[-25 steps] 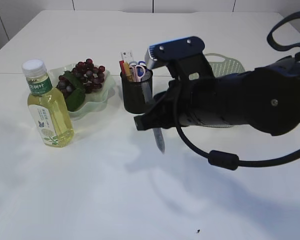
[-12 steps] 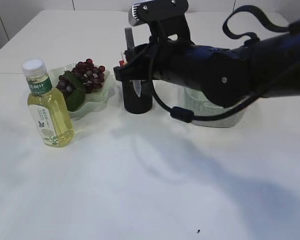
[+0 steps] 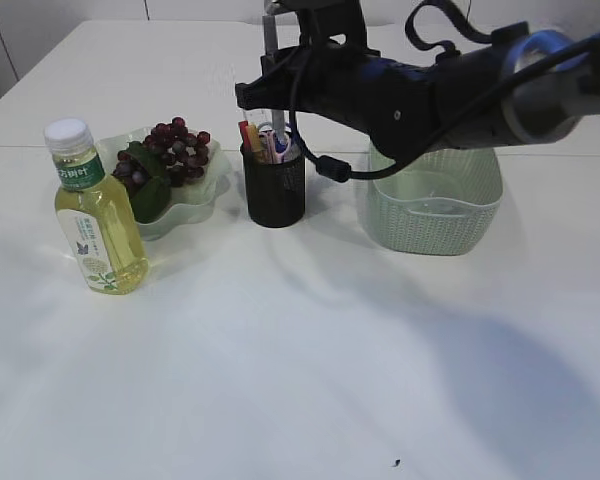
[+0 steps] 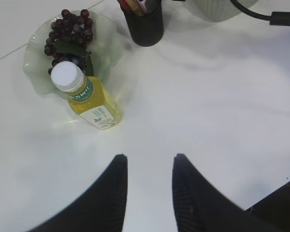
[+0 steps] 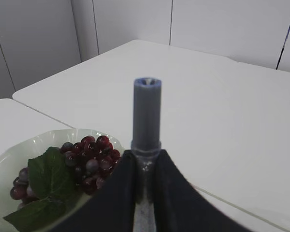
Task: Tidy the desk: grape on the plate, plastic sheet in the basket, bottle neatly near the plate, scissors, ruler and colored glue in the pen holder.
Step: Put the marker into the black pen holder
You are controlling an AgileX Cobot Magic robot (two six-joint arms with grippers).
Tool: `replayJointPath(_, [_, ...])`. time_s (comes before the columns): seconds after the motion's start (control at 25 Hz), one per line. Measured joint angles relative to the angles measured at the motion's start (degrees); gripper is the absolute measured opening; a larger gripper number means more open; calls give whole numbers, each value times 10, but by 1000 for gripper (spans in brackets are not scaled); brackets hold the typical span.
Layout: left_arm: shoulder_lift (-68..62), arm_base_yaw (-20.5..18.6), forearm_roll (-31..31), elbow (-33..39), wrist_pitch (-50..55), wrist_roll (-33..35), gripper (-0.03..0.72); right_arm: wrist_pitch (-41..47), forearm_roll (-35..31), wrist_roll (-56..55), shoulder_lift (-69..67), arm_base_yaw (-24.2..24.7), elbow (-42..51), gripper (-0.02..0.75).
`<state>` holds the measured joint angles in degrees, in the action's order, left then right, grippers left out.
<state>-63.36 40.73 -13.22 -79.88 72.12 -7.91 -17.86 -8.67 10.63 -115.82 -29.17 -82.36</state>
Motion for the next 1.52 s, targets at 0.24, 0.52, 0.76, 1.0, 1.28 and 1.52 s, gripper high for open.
replayJointPath(0.24, [0,0,-6,0,1,0,235,0,0,0,-50,4,-58,90])
replayJointPath(0.52, [0,0,-11,0,1,0,234,2,-10,10,-63,19,-71,91])
replayJointPath(0.76, [0,0,-13,0,-2,0,234,3,-19,11,-63,30,-72,92])
replayJointPath(1.0, [0,0,-14,0,-3,0,234,21,-19,12,-64,30,-72,92])
replayJointPath(1.28, [0,0,-14,0,-5,0,234,23,-19,12,-80,30,-83,93])
replayJointPath(1.52, [0,0,-14,0,-5,0,234,27,-19,12,-85,30,-84,93])
